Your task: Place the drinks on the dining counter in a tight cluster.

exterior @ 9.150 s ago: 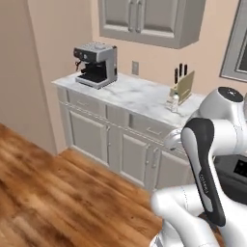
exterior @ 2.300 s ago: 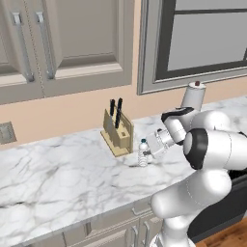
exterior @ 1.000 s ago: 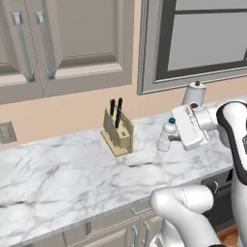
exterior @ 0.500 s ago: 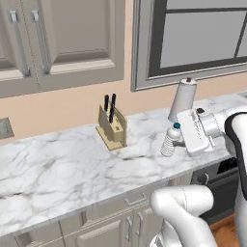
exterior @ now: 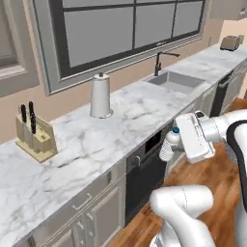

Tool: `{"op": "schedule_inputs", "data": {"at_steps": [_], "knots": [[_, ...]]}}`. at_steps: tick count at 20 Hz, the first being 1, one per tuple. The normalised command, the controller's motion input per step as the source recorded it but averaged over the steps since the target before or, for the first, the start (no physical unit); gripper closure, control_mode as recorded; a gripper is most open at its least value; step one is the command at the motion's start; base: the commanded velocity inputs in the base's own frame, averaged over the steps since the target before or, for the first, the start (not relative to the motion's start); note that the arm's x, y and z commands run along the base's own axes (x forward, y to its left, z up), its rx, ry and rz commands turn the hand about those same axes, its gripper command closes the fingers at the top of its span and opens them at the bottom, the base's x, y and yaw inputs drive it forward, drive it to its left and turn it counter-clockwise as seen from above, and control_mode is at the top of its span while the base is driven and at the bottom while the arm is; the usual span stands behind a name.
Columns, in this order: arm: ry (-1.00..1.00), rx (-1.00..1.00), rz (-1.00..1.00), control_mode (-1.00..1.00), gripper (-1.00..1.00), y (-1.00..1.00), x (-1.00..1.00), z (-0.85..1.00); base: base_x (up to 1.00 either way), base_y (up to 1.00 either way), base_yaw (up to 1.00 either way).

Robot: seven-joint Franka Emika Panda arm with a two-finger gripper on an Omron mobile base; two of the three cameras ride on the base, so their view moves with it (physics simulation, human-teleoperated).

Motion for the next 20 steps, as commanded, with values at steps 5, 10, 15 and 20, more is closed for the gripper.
{"op": "schedule_inputs", "data": {"at_steps": [5,10,15,20], "knots": [[0.00,0.00,0.00,1.00,1.00,0.00,0.00,0.00,0.00,0.00,-1.00],[0.00,0.00,0.00,1.00,1.00,0.00,0.00,0.00,0.00,0.01,-1.00],[0.00,0.00,0.00,1.00,1.00,0.00,0.00,0.00,0.07,0.07,-1.00],[0.00,0.00,0.00,1.00,1.00,0.00,0.00,0.00,0.22,0.19,-0.94]]}}
